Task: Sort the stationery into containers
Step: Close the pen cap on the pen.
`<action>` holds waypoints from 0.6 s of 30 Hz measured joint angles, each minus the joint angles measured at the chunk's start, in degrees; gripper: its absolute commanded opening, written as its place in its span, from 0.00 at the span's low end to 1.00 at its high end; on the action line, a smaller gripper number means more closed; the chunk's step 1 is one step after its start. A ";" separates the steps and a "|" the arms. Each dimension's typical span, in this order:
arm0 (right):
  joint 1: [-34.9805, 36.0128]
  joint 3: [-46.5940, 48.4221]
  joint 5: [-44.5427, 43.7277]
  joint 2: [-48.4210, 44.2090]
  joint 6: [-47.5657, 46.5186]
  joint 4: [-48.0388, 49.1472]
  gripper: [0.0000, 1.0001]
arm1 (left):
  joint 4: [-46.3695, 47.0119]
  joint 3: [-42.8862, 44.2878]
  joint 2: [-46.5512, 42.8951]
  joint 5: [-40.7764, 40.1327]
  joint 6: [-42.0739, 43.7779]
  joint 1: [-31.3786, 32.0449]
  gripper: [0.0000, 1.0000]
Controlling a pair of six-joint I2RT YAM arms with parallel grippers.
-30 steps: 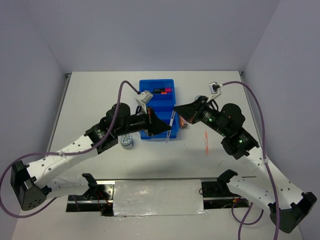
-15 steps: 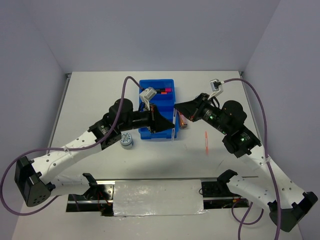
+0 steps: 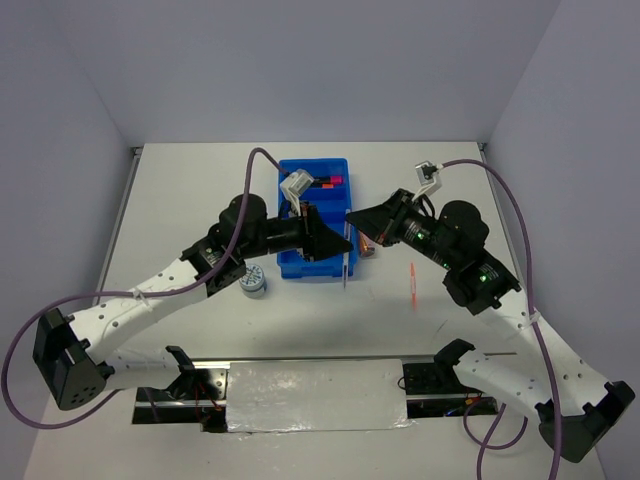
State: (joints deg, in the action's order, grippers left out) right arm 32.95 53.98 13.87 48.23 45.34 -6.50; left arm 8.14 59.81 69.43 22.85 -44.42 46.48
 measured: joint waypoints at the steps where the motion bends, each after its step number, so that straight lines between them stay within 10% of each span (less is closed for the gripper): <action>1: 0.26 -0.02 0.57 0.00 0.22 -0.96 0.00 | 1.07 0.04 0.07 -0.28 -0.37 -0.33 0.35; 7: 0.83 -0.02 2.08 0.04 0.92 -2.95 0.00 | 4.52 0.52 0.24 -1.18 -1.09 -1.64 0.34; 18: 0.81 -0.02 1.60 0.02 1.70 -3.17 0.00 | 6.91 -0.28 1.09 0.09 -2.93 -1.73 0.61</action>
State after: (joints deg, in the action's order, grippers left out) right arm 33.76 53.95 15.46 48.25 47.05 -9.67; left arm 15.05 59.53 70.52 22.94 -47.35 44.75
